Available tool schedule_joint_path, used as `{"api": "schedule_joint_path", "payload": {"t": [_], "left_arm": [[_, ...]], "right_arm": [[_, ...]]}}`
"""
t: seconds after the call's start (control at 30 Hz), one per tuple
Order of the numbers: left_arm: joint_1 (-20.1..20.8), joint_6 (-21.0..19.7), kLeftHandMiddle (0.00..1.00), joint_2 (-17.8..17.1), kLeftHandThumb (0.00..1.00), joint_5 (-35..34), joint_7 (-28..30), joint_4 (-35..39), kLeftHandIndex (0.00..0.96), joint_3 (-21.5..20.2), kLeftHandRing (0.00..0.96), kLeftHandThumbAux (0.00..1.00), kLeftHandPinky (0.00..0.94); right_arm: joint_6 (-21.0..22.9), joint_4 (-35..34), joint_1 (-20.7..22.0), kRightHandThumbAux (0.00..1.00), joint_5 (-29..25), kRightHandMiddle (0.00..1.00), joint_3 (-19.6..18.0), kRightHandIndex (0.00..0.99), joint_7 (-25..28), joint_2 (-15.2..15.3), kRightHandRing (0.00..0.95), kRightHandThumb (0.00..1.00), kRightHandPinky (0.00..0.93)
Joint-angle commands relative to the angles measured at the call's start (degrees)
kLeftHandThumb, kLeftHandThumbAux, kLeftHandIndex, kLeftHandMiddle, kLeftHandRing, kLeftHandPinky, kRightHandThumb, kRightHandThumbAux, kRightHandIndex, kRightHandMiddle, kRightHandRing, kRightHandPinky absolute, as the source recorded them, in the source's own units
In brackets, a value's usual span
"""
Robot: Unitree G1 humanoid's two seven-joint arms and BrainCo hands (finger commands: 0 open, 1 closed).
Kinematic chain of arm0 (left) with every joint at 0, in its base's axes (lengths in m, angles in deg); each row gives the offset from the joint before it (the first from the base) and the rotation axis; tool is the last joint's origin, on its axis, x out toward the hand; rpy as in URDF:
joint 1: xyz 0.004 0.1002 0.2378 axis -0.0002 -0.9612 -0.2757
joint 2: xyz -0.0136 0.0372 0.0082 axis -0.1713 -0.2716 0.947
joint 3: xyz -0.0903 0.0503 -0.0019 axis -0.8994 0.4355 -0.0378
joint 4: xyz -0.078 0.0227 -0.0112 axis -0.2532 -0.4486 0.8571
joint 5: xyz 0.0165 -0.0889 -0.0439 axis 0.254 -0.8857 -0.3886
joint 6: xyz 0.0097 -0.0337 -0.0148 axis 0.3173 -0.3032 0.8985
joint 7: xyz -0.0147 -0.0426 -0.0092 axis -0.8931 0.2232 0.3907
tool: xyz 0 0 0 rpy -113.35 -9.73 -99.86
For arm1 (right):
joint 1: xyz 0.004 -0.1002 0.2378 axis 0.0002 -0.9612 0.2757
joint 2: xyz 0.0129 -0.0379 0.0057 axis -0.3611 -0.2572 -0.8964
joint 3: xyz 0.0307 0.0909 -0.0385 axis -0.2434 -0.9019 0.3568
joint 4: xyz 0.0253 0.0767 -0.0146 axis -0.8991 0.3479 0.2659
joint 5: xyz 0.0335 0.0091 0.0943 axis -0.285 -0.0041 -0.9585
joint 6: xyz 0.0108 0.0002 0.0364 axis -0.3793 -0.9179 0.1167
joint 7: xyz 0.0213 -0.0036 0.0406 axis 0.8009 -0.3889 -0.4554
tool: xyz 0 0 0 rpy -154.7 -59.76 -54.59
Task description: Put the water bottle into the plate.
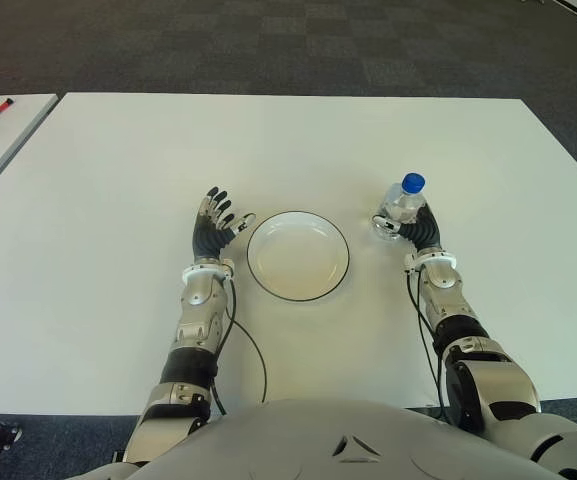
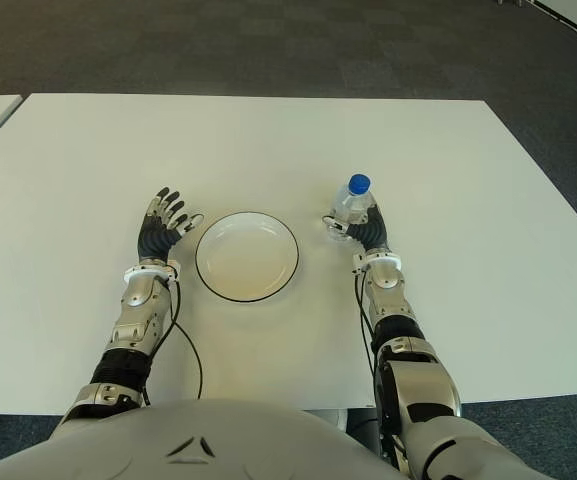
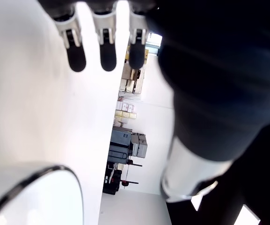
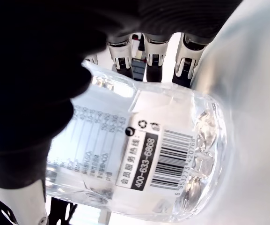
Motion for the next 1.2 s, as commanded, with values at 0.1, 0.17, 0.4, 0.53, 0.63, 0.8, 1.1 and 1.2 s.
{"api": "schedule_joint_path", "payload": {"t": [0.1,0.17,0.4,0.53,0.63,0.8,1.1,1.2], "left_arm": [[-0.15,-0.95,0.128,1.86,0.0,0.01,-0.31,0.37,0.102,-0.1,0.132,0.931,0.174],[-0.15,-1.04,0.126,1.86,0.0,0.05,-0.35,0.42,0.101,-0.09,0.131,0.929,0.174],[-0.16,-1.3,0.126,1.79,0.0,0.23,-0.46,0.55,0.101,-0.05,0.131,0.924,0.174],[-0.06,-1.29,0.128,1.7,0.0,0.31,-0.43,0.4,0.103,-0.04,0.131,0.922,0.174],[-0.04,-1.21,0.128,1.64,0.0,0.34,-0.36,0.36,0.104,-0.03,0.131,0.921,0.172],[-0.01,-1.13,0.127,1.55,0.0,0.39,-0.28,0.33,0.103,-0.01,0.129,0.921,0.171],[-0.01,-1.2,0.128,1.65,0.0,-0.02,-0.21,0.38,0.102,-0.26,0.13,0.929,0.175],[0.03,-1.27,0.129,1.7,0.0,-0.03,-0.35,0.38,0.104,-0.31,0.132,0.932,0.176]], "right_arm": [[-1.63,3.31,-0.89,0.696,1.4,0.246,0.1,0.234,-5.16,-2.01,0.254,0.471,0.312],[-2.2,3.65,-0.77,0.707,1.19,0.351,-0.2,0.342,-6.15,-2.32,0.365,0.611,0.424],[-2.64,4.57,-0.32,0.694,0.0,0.464,-1.17,0.39,-7.96,-3.14,0.529,0.786,0.575],[-2.49,4.97,-0.02,0.677,-1.49,0.478,-2.42,0.388,-7.71,-3.83,0.57,0.867,0.624],[-3.18,5.5,0.19,0.665,-2.91,0.487,-3.58,0.385,-6.87,-4.43,0.542,0.923,0.626],[-4.82,6.34,0.37,0.658,-3.86,0.497,-4.39,0.392,-6.24,-4.92,0.52,0.949,0.629],[-6.73,6.82,0.17,0.655,-4.43,0.501,-4.68,0.401,-4.82,-5.55,0.508,0.956,0.667],[-6.81,7.1,0.29,0.656,-4.52,0.504,-4.73,0.397,-5.03,-5.63,0.512,0.956,0.708]]}}
